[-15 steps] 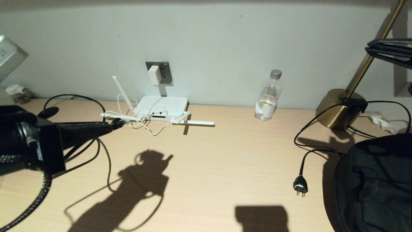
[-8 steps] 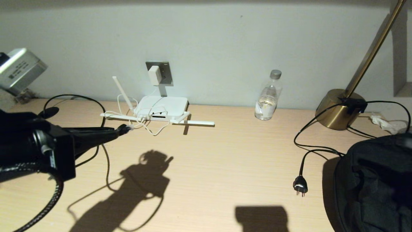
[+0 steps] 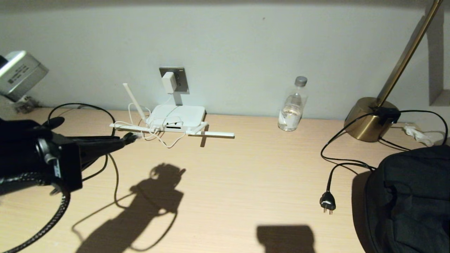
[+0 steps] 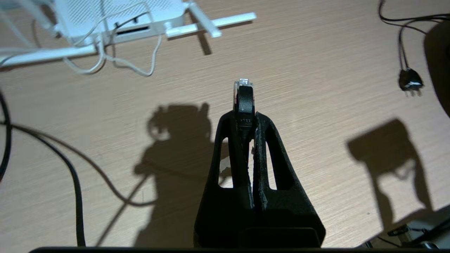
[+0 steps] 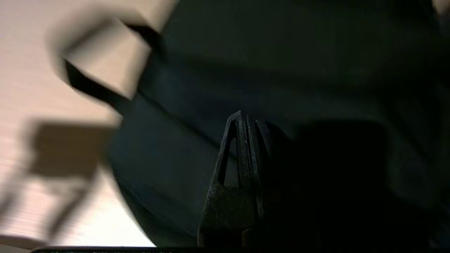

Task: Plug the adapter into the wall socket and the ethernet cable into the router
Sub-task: Align cable and router interface

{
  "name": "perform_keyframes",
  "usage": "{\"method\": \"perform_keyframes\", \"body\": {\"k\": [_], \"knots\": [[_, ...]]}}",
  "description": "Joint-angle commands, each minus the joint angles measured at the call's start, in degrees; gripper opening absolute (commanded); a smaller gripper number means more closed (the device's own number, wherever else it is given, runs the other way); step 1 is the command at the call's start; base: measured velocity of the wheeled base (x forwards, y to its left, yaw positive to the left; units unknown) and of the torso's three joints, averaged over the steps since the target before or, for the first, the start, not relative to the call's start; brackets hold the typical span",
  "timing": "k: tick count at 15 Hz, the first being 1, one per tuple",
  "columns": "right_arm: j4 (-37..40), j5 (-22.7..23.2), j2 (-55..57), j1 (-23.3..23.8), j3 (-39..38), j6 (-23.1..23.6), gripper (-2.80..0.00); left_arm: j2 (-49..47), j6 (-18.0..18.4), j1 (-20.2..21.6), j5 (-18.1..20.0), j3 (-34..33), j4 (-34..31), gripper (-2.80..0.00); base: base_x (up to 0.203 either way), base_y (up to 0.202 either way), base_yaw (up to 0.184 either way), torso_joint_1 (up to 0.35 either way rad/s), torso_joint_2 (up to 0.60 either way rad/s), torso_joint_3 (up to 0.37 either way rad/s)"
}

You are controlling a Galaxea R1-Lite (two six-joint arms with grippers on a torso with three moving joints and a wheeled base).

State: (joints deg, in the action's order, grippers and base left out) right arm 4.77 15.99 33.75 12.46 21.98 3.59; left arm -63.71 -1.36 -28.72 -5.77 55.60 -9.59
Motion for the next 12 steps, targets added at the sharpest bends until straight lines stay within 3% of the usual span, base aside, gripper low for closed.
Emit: {"method": "perform_keyframes", "body": {"k": [1,5,7,10,12], "knots": [[0.50,-8.13,-2.61,-6.57,-3.91,1.76,-2.80,0.82,-1.51,-0.02,-0.58,-0.85,-0.05,-2.80,0.000,0.000,0.000,0.000,0.00,0.000],[0.73,-15.33,-13.11,-19.45,-14.16,3.41,-2.80,0.83,-7.95,0.67,-4.98,-1.94,0.01,-2.80,0.000,0.000,0.000,0.000,0.00,0.000],[0.33,-14.96,-18.14,-22.35,-19.06,3.43,-2.80,0.83,-9.27,1.76,-6.38,-2.45,-0.03,-2.80,0.000,0.000,0.000,0.000,0.00,0.000],[-2.45,-13.93,-17.57,-22.01,-21.19,3.40,-2.80,0.33,-9.38,3.78,-7.45,-5.18,2.73,-2.80,0.000,0.000,0.000,0.000,0.00,0.000],[-1.96,-13.97,-15.29,-15.65,-21.06,3.62,-2.80,-2.71,-9.31,6.71,-7.52,-9.71,11.03,-2.80,0.000,0.000,0.000,0.000,0.00,0.000]]}}
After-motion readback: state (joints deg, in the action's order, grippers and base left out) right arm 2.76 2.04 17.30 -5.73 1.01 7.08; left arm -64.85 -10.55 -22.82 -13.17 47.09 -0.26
